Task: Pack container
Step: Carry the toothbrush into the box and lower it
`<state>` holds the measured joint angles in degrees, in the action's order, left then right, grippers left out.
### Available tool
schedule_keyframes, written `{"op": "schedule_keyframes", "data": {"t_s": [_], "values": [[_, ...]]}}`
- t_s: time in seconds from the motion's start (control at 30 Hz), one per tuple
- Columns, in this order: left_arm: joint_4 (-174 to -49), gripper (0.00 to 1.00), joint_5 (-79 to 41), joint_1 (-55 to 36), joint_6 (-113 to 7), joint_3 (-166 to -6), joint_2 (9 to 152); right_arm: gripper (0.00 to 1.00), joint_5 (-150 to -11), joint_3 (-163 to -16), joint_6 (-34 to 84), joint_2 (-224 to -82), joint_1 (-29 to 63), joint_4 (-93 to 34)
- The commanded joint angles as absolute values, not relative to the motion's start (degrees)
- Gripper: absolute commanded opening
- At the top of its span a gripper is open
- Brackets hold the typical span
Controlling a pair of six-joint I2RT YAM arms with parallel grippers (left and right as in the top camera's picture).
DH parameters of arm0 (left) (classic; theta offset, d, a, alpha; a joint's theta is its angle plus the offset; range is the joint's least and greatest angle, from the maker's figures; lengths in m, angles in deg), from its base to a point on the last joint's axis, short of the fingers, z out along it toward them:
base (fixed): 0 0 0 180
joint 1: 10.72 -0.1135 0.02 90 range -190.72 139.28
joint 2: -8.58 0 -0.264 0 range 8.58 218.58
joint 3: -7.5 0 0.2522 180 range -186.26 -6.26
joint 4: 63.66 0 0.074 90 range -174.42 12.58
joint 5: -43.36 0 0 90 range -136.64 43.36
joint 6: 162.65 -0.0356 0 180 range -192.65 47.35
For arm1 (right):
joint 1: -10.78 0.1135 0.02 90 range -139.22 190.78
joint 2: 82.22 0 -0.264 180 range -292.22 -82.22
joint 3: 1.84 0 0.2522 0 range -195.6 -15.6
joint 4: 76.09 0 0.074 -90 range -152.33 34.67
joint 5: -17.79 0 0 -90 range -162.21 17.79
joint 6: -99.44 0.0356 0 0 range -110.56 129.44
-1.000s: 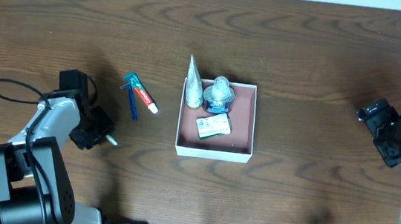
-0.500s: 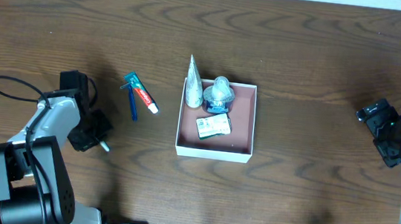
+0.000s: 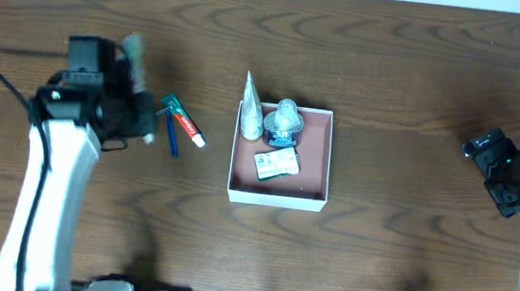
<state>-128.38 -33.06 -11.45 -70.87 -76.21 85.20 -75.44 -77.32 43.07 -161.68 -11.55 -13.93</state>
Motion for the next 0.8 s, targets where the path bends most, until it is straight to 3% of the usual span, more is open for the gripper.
{"op": "schedule_keyframes", "data": {"t_s": [0.0,0.17,0.33,0.77], "values": [[-127.4,0.06,-24.6,-3.45,-90.89,-77.04,79.14,0.99,-75.63,-77.29,42.17,-161.68,-12.03,-13.89],[-127.66,0.06,-24.6,11.11,-110.03,-77.0,73.79,0.99,-75.63,-77.29,42.17,-161.68,-12.03,-13.89],[-129.69,0.06,-25.43,20.99,-120.87,-76.52,74.84,0.99,-75.63,-77.29,42.17,-161.68,-12.03,-13.89],[-130.52,0.06,-31.88,25.75,-122.38,-74.92,92.5,0.99,-75.63,-77.29,42.17,-161.68,-12.03,-13.89]]}}
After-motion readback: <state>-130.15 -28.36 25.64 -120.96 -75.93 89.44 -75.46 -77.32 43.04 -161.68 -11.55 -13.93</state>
